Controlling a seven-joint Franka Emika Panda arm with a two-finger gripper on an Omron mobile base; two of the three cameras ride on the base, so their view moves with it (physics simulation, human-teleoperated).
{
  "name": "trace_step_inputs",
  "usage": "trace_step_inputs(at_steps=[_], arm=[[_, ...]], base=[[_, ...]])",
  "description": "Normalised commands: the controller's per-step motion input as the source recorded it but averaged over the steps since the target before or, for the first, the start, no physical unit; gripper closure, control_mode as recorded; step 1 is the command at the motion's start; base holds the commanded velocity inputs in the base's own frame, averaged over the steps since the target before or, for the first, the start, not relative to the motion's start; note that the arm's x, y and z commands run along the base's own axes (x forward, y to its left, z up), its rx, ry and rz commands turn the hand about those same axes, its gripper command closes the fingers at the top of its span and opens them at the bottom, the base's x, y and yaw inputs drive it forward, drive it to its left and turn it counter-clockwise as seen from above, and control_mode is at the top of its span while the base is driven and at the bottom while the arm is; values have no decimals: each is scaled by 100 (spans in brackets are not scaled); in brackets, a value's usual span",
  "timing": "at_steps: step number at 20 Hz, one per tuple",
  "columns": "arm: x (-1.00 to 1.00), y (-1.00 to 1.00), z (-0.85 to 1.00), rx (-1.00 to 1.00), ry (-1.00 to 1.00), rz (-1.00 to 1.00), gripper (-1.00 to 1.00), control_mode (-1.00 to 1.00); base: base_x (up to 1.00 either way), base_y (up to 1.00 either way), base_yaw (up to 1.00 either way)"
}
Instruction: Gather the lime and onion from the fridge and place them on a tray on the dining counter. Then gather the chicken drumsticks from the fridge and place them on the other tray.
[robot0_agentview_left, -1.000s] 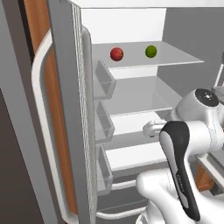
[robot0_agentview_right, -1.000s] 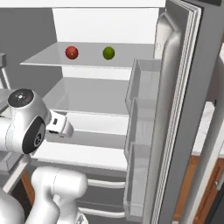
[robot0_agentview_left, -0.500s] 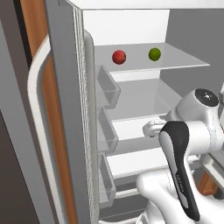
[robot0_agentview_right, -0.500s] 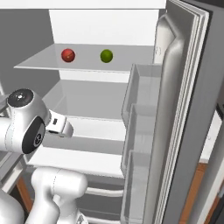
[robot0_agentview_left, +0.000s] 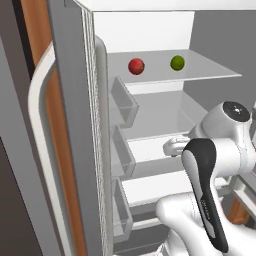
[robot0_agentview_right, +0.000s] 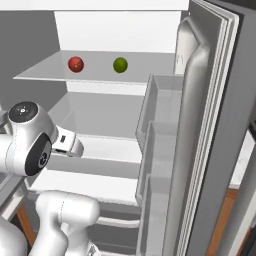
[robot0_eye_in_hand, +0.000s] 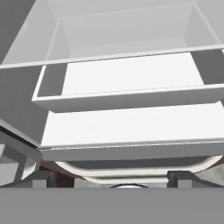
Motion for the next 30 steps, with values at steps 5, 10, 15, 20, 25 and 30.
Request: trace_step_inputs(at_steps=[5,10,15,20,25,30], arm=[[0,0,0,0,0,0,-100,100],[0,0,0,0,0,0,-100,100],[0,0,0,0,0,0,-100,100],[0,0,0,0,-2,0,-100,-100],[0,-7,30,-11,-22,-3,-100,-100],[5,-19,56,-13,-21,-6,-100,-100]], base=[[49,-12,0],[60,-7,0],[34,0,0],[4,0,0],[0,0,0],[0,0,0]])
